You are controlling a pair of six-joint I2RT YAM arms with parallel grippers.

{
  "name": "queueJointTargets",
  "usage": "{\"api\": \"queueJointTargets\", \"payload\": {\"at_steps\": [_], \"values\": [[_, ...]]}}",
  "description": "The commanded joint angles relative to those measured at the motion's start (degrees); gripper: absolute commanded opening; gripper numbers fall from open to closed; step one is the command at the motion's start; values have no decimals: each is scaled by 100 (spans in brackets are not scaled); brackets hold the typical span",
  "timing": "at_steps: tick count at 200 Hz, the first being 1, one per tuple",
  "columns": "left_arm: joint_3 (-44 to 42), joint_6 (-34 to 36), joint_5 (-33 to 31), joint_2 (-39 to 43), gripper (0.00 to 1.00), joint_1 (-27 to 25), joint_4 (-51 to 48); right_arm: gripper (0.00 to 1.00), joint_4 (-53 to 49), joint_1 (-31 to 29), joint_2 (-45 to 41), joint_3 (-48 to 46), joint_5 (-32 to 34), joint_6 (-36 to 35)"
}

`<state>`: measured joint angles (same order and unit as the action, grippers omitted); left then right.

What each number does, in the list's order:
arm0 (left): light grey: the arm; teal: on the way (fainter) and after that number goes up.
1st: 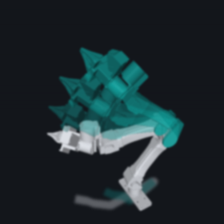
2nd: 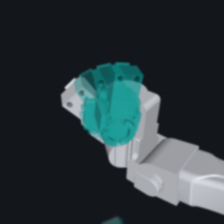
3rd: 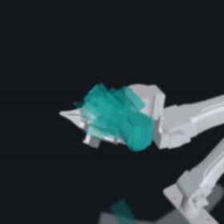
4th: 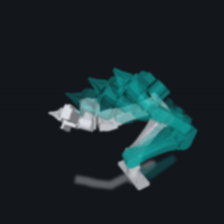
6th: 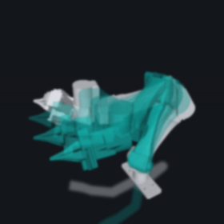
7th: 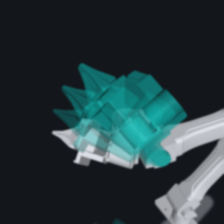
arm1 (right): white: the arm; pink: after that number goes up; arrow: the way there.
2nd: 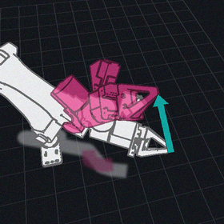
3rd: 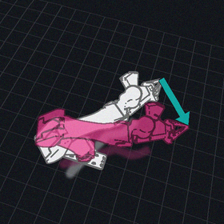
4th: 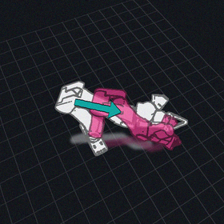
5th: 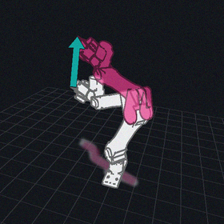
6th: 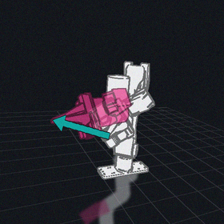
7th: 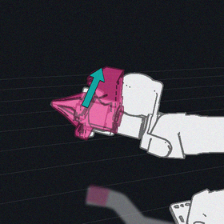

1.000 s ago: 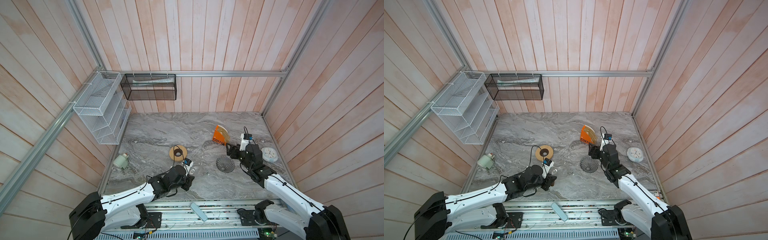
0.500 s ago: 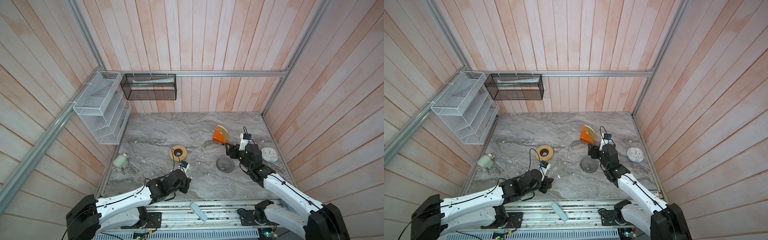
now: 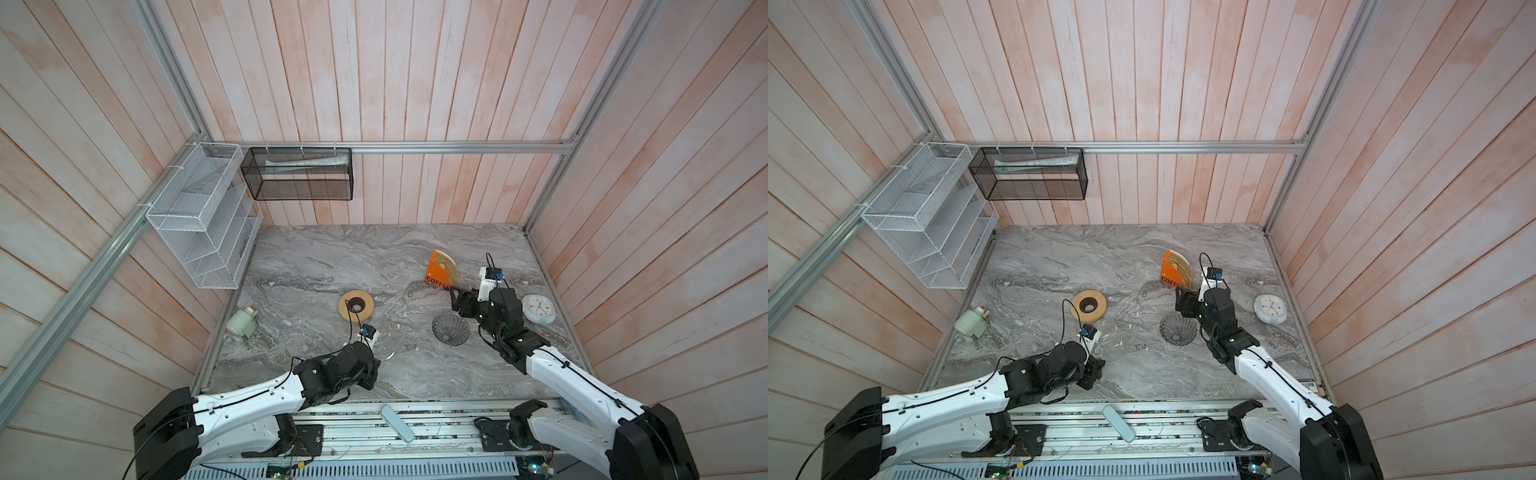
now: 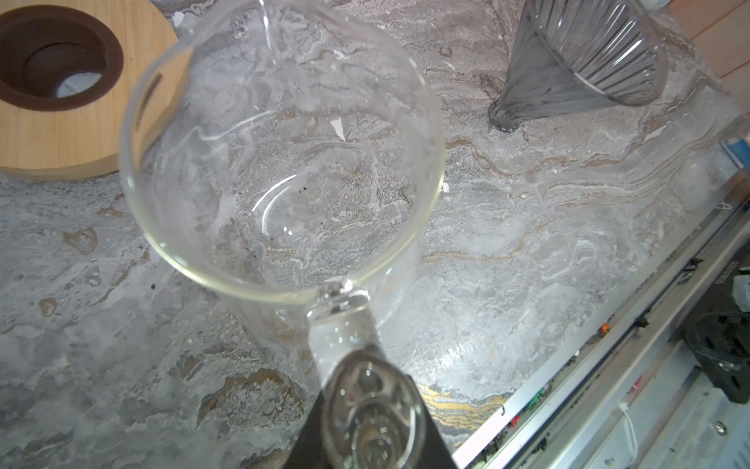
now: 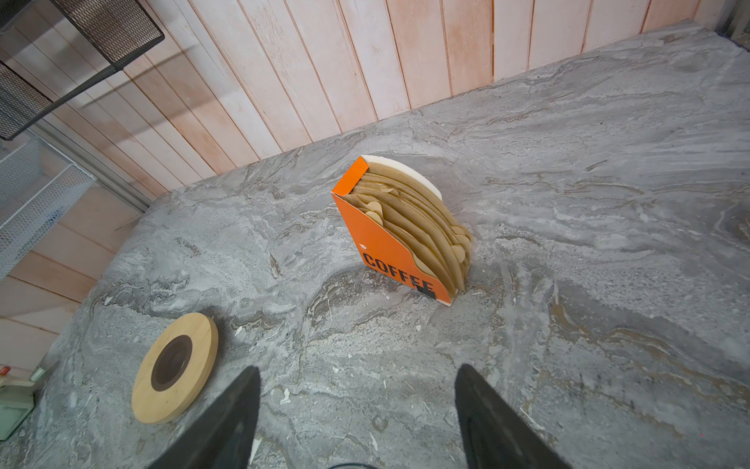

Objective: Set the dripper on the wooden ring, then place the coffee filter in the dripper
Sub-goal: 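Lift the glass server with left gripper and carry it nearer the robot, then lower the glass server onto the table and open left gripper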

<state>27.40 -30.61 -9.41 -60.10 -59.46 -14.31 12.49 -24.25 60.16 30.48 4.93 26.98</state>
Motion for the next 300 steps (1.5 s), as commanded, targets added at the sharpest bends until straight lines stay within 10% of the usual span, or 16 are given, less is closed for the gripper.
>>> {"api": "queueJointTargets", "payload": {"at_steps": [1, 42, 300], "values": [[-15, -111, -136, 39, 34, -38, -254, 76, 139, -27, 48, -87, -54, 51], [-24, -223, -342, 110, 49, -74, -341, 76, 115, -29, 14, -88, -46, 44], [646, -1411, -2131, 103, 54, -26, -1852, 76, 151, -27, 101, 65, -174, 1]]}}
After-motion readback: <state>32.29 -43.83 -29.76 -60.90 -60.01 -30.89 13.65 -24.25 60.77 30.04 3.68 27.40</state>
